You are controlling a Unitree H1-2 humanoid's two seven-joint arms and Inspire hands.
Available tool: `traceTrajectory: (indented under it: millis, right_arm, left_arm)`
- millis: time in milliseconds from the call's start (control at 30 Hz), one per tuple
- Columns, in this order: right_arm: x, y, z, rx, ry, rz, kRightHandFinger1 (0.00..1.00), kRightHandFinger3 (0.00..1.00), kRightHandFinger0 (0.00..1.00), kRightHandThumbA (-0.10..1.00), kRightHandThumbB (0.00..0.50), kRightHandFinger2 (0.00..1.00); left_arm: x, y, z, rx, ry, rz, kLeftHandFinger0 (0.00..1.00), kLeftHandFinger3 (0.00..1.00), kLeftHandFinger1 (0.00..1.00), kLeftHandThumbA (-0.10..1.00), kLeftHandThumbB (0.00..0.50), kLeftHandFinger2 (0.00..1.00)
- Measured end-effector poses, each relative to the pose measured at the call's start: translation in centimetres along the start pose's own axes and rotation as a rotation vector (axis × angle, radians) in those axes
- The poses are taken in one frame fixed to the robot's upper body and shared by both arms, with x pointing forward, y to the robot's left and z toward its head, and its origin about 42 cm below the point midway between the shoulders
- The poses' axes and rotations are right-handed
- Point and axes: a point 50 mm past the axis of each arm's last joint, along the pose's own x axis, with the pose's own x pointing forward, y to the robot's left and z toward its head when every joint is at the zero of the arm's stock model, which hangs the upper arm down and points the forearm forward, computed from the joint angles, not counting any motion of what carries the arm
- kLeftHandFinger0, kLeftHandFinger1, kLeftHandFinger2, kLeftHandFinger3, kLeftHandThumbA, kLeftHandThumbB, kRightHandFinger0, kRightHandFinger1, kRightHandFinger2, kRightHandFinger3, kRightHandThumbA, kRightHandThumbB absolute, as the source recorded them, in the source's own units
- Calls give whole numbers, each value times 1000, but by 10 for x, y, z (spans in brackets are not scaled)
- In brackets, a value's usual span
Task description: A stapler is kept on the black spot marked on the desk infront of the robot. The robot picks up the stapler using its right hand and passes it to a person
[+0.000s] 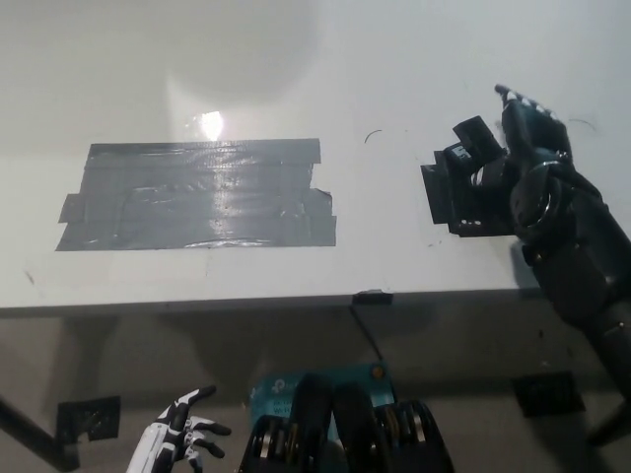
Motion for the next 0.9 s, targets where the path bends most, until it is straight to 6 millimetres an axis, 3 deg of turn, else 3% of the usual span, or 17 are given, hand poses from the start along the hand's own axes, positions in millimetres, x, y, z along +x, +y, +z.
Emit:
traceTrajectory:
  millis: [67, 333, 400, 433, 500, 533, 567, 600, 633, 667, 700, 733, 767, 833, 867, 900]
  right_arm:
    - [4, 6, -6, 19, 33, 32, 1000, 1000, 1000, 1000, 497, 1000]
    - [20, -2, -14, 83, 81, 86, 1000, 1000, 1000, 1000, 473, 1000]
    - [24, -3, -15, 85, 93, 105, 1000, 1000, 1000, 1000, 448, 1000]
    - [25, -3, -16, 84, 98, 109, 1000, 1000, 1000, 1000, 405, 1000]
    - [28, -3, -19, 73, 118, 123, 1000, 1000, 1000, 1000, 402, 1000]
    - [29, -2, -21, 64, 131, 130, 1000, 891, 1000, 819, 80, 924]
    - [30, -1, -25, 52, 146, 138, 499, 891, 561, 775, 106, 595]
    - [30, 0, -27, 48, 155, 142, 313, 844, 257, 762, 100, 457]
    - [30, 1, -28, 46, 158, 144, 505, 963, 365, 820, 71, 677]
    - [30, 1, -28, 46, 158, 144, 523, 911, 413, 900, 66, 650]
    - [31, 4, -33, 48, 161, 140, 480, 806, 393, 916, 53, 583]
    - [31, 5, -33, 49, 153, 129, 653, 835, 531, 933, 51, 754]
    - [31, 4, -33, 49, 142, 111, 701, 827, 613, 954, 46, 779]
    - [31, 2, -31, 51, 108, 67, 701, 827, 613, 954, 46, 779]
    - [31, 2, -30, 51, 100, 59, 403, 602, 337, 957, 38, 495]
    - [31, 2, -30, 51, 90, 46, 207, 425, 134, 947, 28, 309]
  left_arm:
    - [0, 0, 0, -1, -2, 0, 179, 807, 383, 1000, 453, 494]
    - [1, 0, 2, -1, -6, -2, 171, 814, 378, 1000, 449, 493]
    - [2, 0, 3, -1, -9, -3, 180, 817, 378, 1000, 449, 494]
    - [2, 0, 3, 0, -11, -4, 181, 817, 377, 1000, 447, 494]
    - [2, 0, 4, -2, -15, -10, 181, 818, 375, 1000, 445, 493]
    - [2, 0, 5, -2, -16, -10, 175, 815, 372, 1000, 449, 493]
    - [2, 0, 5, -3, -19, -10, 174, 814, 371, 1000, 450, 494]
    - [2, 0, 6, -3, -21, -10, 174, 813, 371, 1000, 450, 495]
    - [2, 0, 6, -4, -22, -10, 170, 806, 371, 1000, 444, 498]
    - [2, 0, 6, -4, -22, -10, 166, 797, 369, 1000, 441, 497]
    - [3, 0, 7, -5, -25, -10, 163, 790, 365, 1000, 435, 492]
    - [3, 0, 7, -5, -26, -10, 154, 779, 358, 1000, 436, 484]
    - [3, 1, 8, -4, -28, -10, 152, 776, 356, 1000, 436, 482]
    - [5, 1, 9, -5, -30, -11, 152, 776, 356, 1000, 436, 482]
    - [5, 1, 9, -5, -31, -11, 147, 763, 350, 1000, 439, 478]
    - [5, 1, 9, -5, -33, -12, 140, 751, 348, 1000, 445, 480]
